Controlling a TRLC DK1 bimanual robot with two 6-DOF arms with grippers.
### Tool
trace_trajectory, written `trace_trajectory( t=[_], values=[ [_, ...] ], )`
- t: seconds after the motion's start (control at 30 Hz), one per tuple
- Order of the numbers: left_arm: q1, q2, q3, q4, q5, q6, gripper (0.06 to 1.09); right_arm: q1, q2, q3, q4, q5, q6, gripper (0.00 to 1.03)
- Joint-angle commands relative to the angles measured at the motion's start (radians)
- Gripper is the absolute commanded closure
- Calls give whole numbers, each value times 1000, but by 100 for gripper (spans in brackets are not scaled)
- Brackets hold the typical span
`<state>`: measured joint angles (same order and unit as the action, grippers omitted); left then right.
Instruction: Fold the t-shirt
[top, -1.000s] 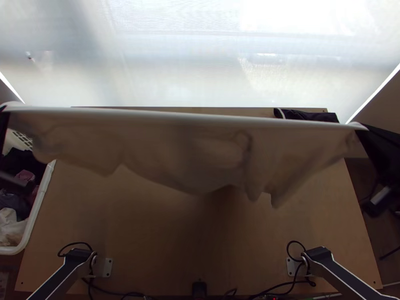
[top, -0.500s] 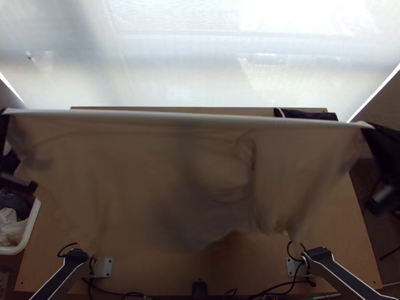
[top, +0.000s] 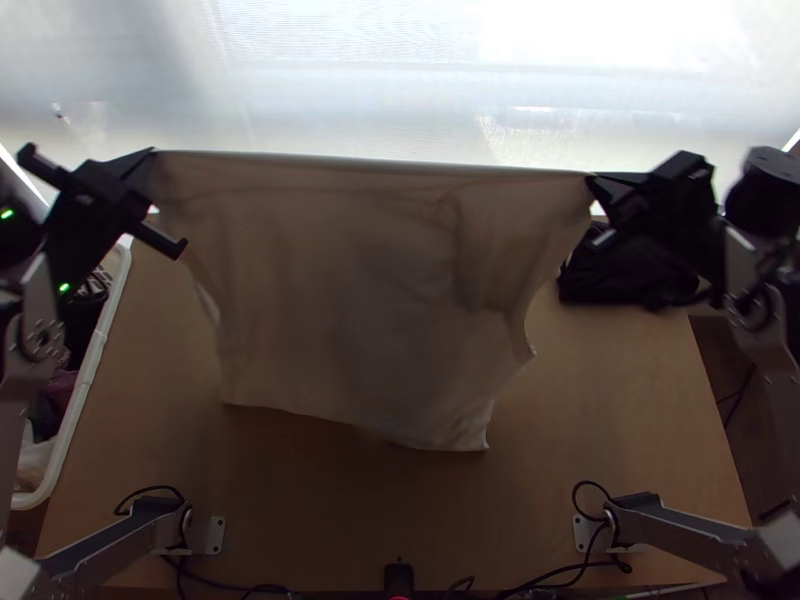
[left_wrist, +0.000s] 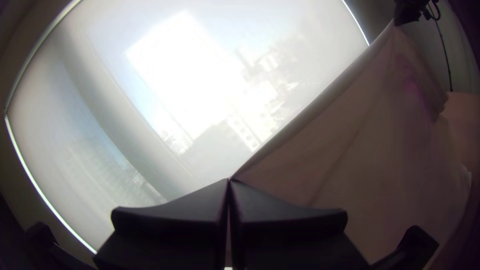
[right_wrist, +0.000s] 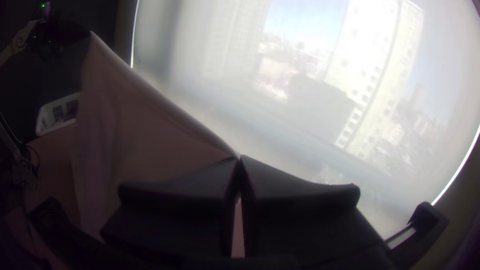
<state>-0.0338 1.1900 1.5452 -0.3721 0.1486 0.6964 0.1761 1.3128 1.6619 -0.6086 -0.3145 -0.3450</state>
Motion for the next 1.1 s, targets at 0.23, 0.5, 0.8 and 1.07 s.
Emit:
trace_trajectory(
  t=[0.23,0.5,0.8,1.07],
  values=[
    [26,510,-16,288,43,-49,105,-12,496,24,254,-1,17,100],
    [63,752,153,343,-17,-84,105,-21,758,272,254,78,38,100],
    [44,936,303,363,-81,-38,105,0,1010,648,199,250,-9,100],
    [38,1040,309,355,-83,-3,105,45,1077,573,145,272,-57,100]
  ],
)
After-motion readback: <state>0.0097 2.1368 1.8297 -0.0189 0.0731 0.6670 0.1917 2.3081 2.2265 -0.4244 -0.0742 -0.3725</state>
